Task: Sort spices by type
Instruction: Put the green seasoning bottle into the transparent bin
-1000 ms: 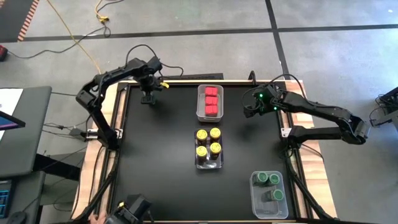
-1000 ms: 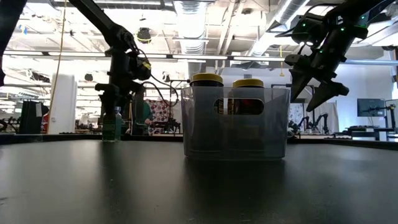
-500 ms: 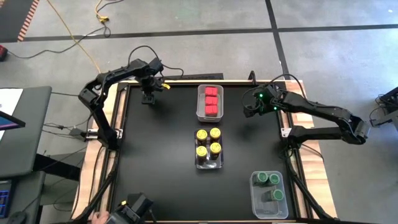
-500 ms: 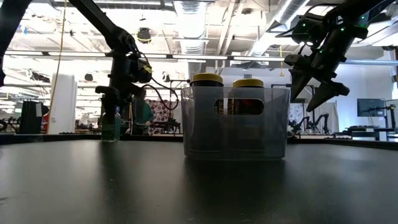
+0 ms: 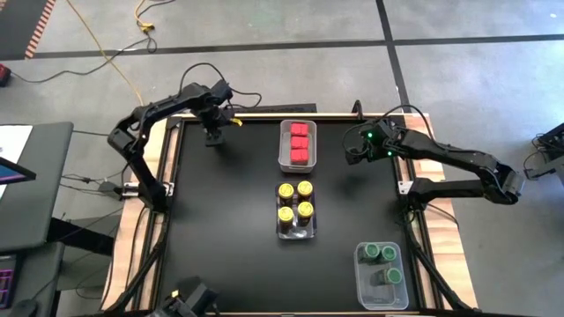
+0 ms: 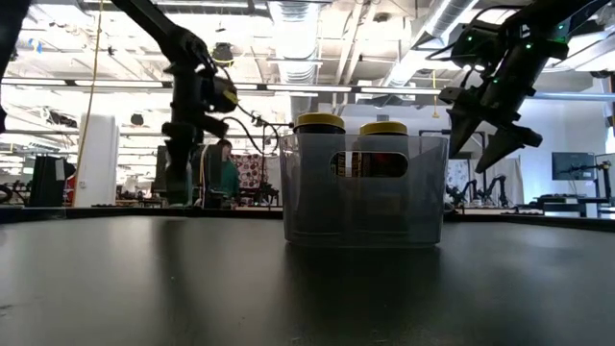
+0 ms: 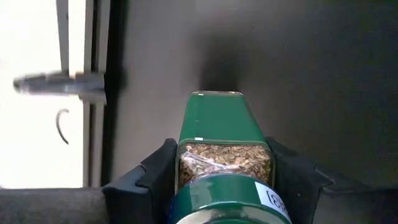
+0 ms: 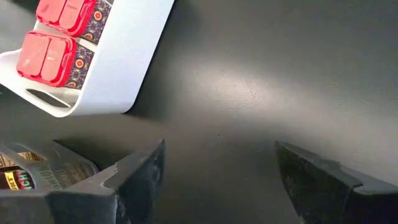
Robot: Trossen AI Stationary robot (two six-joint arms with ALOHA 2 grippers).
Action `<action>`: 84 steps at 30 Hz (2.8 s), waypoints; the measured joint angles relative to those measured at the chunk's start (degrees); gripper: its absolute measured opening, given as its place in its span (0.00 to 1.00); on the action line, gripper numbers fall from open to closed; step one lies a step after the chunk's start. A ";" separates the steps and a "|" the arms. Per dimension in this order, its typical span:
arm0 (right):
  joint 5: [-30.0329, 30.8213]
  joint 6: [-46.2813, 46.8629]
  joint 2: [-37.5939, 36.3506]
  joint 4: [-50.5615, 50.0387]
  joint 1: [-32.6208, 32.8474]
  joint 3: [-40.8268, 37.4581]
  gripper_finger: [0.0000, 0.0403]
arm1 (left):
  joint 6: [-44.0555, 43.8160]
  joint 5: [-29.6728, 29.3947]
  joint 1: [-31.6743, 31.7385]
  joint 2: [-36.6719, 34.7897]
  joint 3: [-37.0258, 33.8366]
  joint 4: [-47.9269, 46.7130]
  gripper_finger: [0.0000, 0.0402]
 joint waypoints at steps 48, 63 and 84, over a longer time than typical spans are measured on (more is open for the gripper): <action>2.56 -5.90 -28.13 -24.61 3.13 0.00 0.81 | -95.96 0.26 -73.31 7.48 19.42 -4.94 0.48; 2.54 -6.07 -28.13 -29.24 3.14 0.00 0.81 | -93.36 6.51 -75.31 25.78 37.11 -7.99 0.48; 2.45 -6.05 -28.17 -29.27 3.13 0.00 0.81 | -98.14 10.24 -75.79 29.71 38.80 -7.12 0.69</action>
